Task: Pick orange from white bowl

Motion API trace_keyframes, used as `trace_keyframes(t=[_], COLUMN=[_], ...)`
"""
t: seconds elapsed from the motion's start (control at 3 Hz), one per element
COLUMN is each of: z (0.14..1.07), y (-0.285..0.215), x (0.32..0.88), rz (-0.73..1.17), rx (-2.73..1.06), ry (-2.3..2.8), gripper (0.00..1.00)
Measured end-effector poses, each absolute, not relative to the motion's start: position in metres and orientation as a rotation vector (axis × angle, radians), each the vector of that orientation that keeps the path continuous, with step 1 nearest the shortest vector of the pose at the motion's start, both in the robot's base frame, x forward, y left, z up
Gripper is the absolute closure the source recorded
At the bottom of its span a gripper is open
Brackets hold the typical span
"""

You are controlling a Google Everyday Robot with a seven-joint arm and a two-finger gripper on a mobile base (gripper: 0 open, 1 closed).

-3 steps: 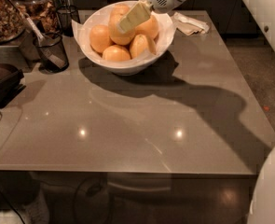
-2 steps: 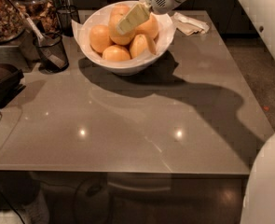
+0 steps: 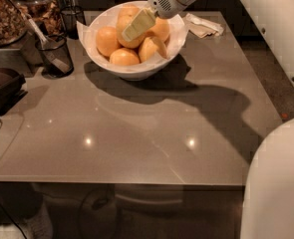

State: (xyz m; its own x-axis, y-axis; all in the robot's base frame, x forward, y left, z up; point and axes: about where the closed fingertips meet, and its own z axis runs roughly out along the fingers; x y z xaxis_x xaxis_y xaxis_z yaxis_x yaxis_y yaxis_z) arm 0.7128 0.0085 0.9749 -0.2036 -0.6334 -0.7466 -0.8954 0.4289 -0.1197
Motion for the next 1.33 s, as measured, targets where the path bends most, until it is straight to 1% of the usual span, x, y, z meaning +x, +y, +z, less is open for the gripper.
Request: trace_keyframes(t=[1.0,1.33], z=[0.957,0.937], y=[0.021,0.022], x=[0.727,0.742], rz=[0.410,0.393], rx=[-1.360,-1.382], ry=[1.950,1.981], gripper=[0.30,0.29])
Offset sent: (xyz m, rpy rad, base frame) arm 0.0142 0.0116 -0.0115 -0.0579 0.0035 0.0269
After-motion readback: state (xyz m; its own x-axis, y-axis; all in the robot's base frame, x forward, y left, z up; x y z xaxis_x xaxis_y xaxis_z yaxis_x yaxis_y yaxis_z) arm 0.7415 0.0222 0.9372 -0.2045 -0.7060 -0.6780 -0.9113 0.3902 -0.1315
